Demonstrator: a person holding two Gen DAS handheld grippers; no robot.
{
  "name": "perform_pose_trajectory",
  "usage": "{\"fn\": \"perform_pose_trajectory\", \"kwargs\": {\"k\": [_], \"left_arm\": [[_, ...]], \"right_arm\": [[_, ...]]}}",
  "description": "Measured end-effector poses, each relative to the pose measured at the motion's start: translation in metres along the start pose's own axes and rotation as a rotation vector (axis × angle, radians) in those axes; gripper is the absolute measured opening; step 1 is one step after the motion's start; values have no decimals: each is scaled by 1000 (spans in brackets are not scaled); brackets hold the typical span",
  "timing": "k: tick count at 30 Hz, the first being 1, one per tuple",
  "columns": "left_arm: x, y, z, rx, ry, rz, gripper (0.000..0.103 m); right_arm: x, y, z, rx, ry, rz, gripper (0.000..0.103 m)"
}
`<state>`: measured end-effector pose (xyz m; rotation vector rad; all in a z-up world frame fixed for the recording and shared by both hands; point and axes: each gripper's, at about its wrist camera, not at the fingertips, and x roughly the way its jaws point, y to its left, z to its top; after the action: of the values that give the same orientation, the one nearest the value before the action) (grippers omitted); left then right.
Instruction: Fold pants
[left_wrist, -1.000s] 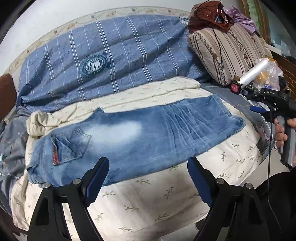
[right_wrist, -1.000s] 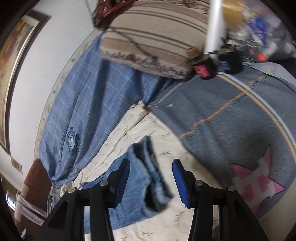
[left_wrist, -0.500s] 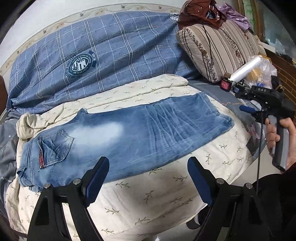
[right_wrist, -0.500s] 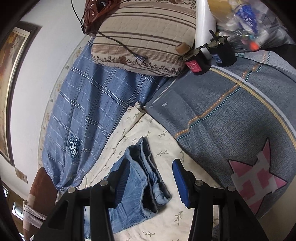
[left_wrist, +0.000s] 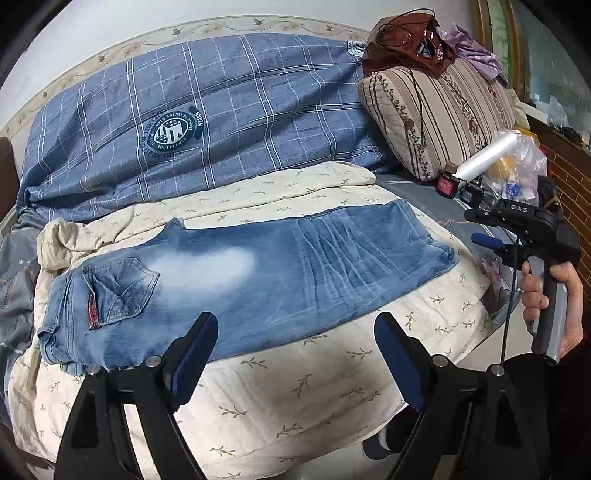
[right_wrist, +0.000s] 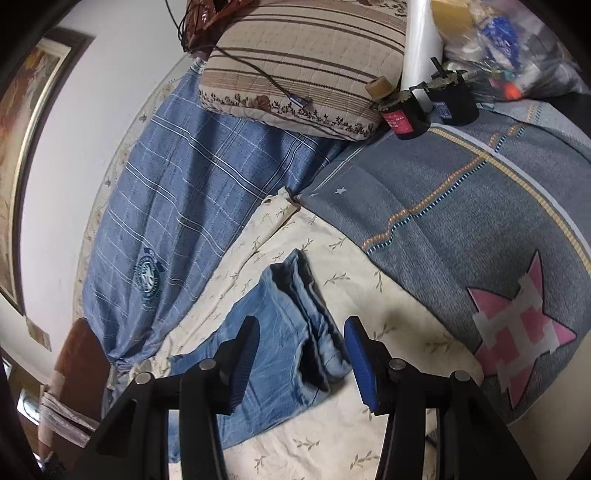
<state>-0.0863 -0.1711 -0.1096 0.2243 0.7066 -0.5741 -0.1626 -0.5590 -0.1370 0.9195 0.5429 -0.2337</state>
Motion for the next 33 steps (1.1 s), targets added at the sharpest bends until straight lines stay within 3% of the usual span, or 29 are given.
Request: {"fn": "perform_pose_trajectory", "kwargs": {"k": [9, 18, 29, 33], "left_arm": [[22, 7, -2, -33, 40, -5, 87], [58, -8, 19, 9, 72, 16, 87], [100, 3, 18, -45, 170, 41, 87], [104, 7, 15, -48, 176, 36, 87]], "right_arm": [[-8, -34, 7, 128, 37, 83, 52], [10, -29, 5, 152, 136, 148, 52], [49, -16, -4, 127, 237, 41, 52], [53, -15, -4, 130, 240, 27, 59]]}}
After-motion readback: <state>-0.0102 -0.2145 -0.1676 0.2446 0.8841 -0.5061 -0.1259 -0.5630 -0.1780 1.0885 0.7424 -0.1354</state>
